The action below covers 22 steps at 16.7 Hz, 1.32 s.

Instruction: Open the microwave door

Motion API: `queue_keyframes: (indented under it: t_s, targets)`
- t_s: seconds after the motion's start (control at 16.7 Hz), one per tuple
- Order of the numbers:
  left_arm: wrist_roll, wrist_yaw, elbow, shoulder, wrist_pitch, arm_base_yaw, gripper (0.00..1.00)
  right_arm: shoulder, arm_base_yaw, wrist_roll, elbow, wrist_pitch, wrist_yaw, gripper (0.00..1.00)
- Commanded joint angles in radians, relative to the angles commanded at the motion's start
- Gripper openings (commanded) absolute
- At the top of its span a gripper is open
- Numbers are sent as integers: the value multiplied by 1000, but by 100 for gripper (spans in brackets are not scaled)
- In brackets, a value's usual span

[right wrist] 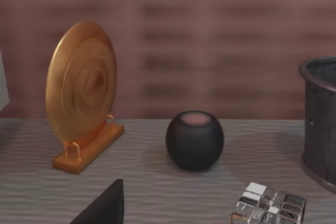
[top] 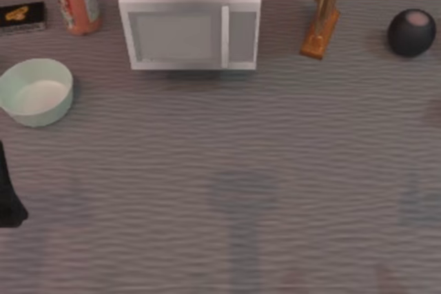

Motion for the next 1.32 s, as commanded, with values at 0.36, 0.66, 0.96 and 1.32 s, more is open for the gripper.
queue_keyframes:
  t_s: [0.36, 0.66, 0.96, 1.32]
  targets:
    - [-38, -25, 103, 103, -33, -45, 100, 0, 0, 0, 0, 0, 0, 100]
    - [-145, -105, 444, 472, -144, -171, 100, 0, 0, 0, 0, 0, 0, 100]
    - [-275, -207, 872, 1040, -304, -333, 100, 0, 0, 0, 0, 0, 0, 100]
    - [-426, -319, 1346, 1682, -486, -518, 100, 0, 0, 0, 0, 0, 0, 100]
